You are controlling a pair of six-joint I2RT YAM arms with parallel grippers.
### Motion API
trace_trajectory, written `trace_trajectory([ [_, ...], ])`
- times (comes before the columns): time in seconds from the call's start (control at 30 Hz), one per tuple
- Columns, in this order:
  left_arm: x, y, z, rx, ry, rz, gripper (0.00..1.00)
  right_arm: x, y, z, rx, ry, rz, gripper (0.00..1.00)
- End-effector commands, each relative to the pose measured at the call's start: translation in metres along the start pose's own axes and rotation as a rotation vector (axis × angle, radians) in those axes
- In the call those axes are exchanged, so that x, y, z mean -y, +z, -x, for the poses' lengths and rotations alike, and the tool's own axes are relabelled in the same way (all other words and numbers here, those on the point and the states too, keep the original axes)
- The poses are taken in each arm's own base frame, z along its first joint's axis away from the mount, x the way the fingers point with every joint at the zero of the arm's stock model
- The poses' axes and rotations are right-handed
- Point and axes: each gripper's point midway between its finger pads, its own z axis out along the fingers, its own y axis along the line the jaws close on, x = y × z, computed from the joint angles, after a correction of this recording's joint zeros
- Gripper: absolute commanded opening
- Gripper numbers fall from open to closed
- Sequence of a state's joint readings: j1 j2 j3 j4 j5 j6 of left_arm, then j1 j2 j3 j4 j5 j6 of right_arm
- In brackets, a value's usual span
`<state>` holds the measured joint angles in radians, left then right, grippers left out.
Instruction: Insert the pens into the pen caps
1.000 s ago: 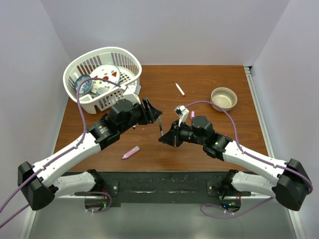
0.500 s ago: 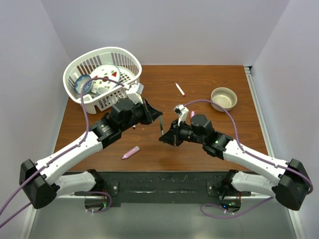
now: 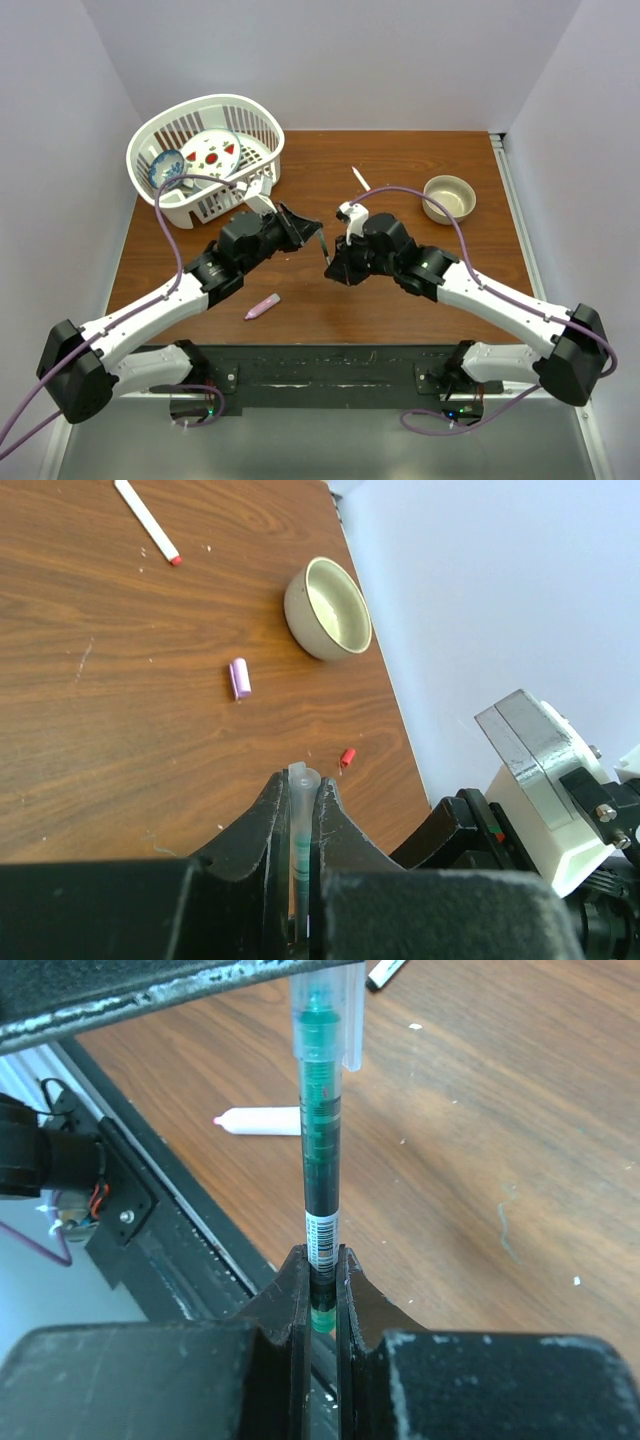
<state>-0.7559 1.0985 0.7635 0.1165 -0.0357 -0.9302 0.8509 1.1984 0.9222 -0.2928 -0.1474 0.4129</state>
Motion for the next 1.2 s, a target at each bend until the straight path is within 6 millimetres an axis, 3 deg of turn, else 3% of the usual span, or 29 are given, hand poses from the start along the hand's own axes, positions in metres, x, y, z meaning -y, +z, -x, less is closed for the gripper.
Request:
trace_trajectory([
  [0.0,-0.01,-0.019,-0.089,-0.329,-0.014,0.005,0.0,-0.007,-0.029,0.15,0.484,-0.027,-0.03,0.0],
  [0.1,-0.014,-0.017,-0.091,-0.331,-0.007,0.016,0.0,-0.01,-0.027,0.165,0.517,-0.041,-0.012,0.0],
  [0.17,-0.022,-0.018,-0.103,-0.361,-0.017,0.037,0.0,-0.009,-0.027,0.174,0.531,-0.049,-0.02,0.0],
  [0.33,-0.009,-0.01,-0.114,-0.366,-0.015,-0.006,0.0,-0.003,-0.022,0.188,0.547,-0.032,-0.001,0.0],
  [0.47,-0.025,-0.011,-0.128,-0.398,0.006,0.058,0.0,0.003,-0.025,0.19,0.553,-0.044,-0.028,0.0],
  [0.57,-0.021,-0.011,-0.119,-0.36,-0.002,0.04,0.0,0.012,-0.025,0.184,0.541,-0.045,-0.044,0.0],
  [0.7,-0.015,-0.003,-0.087,-0.299,0.05,0.076,0.0,0.015,-0.016,0.157,0.466,-0.031,-0.024,0.0],
  [0.73,-0.006,0.002,-0.073,-0.272,0.068,0.064,0.0,0.018,-0.01,0.141,0.416,-0.009,-0.022,0.01],
  [0.8,-0.01,0.008,-0.05,-0.225,0.091,0.096,0.0,0.021,-0.009,0.125,0.369,0.014,-0.024,0.1],
  [0.83,-0.004,0.012,-0.035,-0.197,0.095,0.093,0.0,0.025,-0.005,0.106,0.321,0.034,-0.023,0.23],
  [0.9,-0.011,0.017,-0.014,-0.163,0.107,0.123,0.0,0.022,-0.013,0.094,0.315,0.047,-0.003,0.32],
  [0.93,-0.011,0.022,0.001,-0.137,0.11,0.134,0.0,0.025,-0.01,0.076,0.276,0.068,0.006,0.4],
  [1.0,-0.017,0.027,0.012,-0.122,0.143,0.17,0.0,0.021,-0.02,0.064,0.27,0.084,0.025,0.45],
  [1.03,-0.017,0.035,0.021,-0.111,0.157,0.183,0.0,0.024,-0.021,0.048,0.231,0.105,0.02,0.47],
  [1.13,-0.033,0.049,0.027,-0.129,0.211,0.249,0.0,0.021,-0.037,0.032,0.205,0.112,0.031,0.53],
  [1.17,-0.037,0.053,0.028,-0.13,0.221,0.264,0.0,0.023,-0.04,0.03,0.209,0.115,0.025,0.66],
])
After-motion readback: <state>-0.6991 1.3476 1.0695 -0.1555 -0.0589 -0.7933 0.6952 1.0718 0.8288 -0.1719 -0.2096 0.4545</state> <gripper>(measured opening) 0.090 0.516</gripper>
